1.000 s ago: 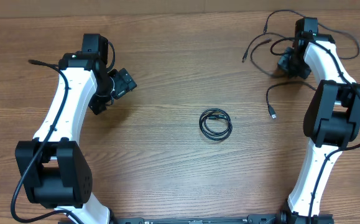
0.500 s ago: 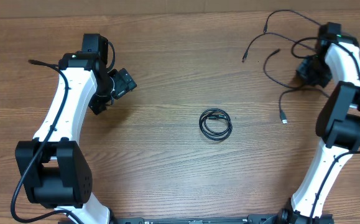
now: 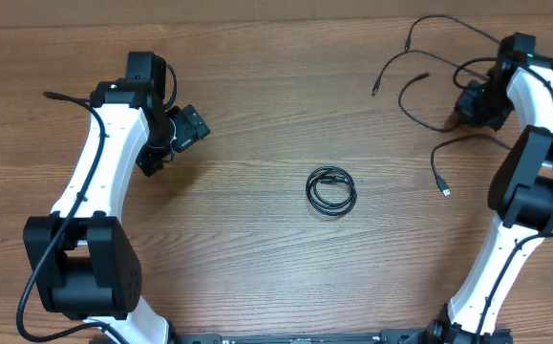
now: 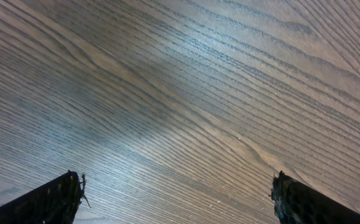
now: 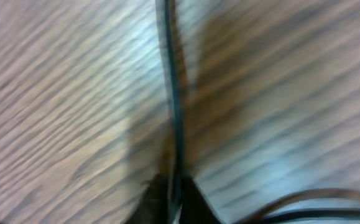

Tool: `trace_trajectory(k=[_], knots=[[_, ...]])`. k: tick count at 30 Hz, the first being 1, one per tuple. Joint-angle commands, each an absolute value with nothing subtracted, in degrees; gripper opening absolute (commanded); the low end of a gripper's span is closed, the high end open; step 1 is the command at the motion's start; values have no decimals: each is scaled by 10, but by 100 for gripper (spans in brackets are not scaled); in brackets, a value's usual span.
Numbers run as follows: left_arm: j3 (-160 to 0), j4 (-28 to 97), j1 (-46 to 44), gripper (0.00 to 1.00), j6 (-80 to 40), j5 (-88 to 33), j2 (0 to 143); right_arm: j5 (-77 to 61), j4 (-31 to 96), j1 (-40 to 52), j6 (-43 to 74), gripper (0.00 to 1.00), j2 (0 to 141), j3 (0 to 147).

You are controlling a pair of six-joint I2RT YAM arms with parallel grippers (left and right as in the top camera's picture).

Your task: Untangle cables

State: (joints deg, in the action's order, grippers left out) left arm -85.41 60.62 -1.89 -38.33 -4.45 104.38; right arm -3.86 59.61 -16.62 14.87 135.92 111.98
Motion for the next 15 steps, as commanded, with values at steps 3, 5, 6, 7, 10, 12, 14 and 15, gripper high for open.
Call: trace_trajectory(k=[3,5,6,7,10,12,14,15], knots=[[-856,609,-20,99,-368,-41,1038,-55,607,-158,137,66,1358,1161],[-856,610,-20,100,-368,-41,1038,-54,626,-162,137,69,1353,1185],[-856,610,-20,100,-368,-41,1038,-54,637,-163,137,72,1350,1200],[-856,609,-20,99,-368,-41,1038,-55,650,-165,137,75,1346,1216],[-856,606,-20,99,-368,-41,1038,-55,701,-171,137,78,1331,1267],[-856,606,-20,100,-368,-41,1038,-58,744,-172,137,78,1317,1301],[-856,606,-20,99,-368,-41,1038,-66,785,-172,145,79,1301,1326],[-856,606,-20,100,-368,-41,1038,-74,809,-171,161,80,1288,1334]])
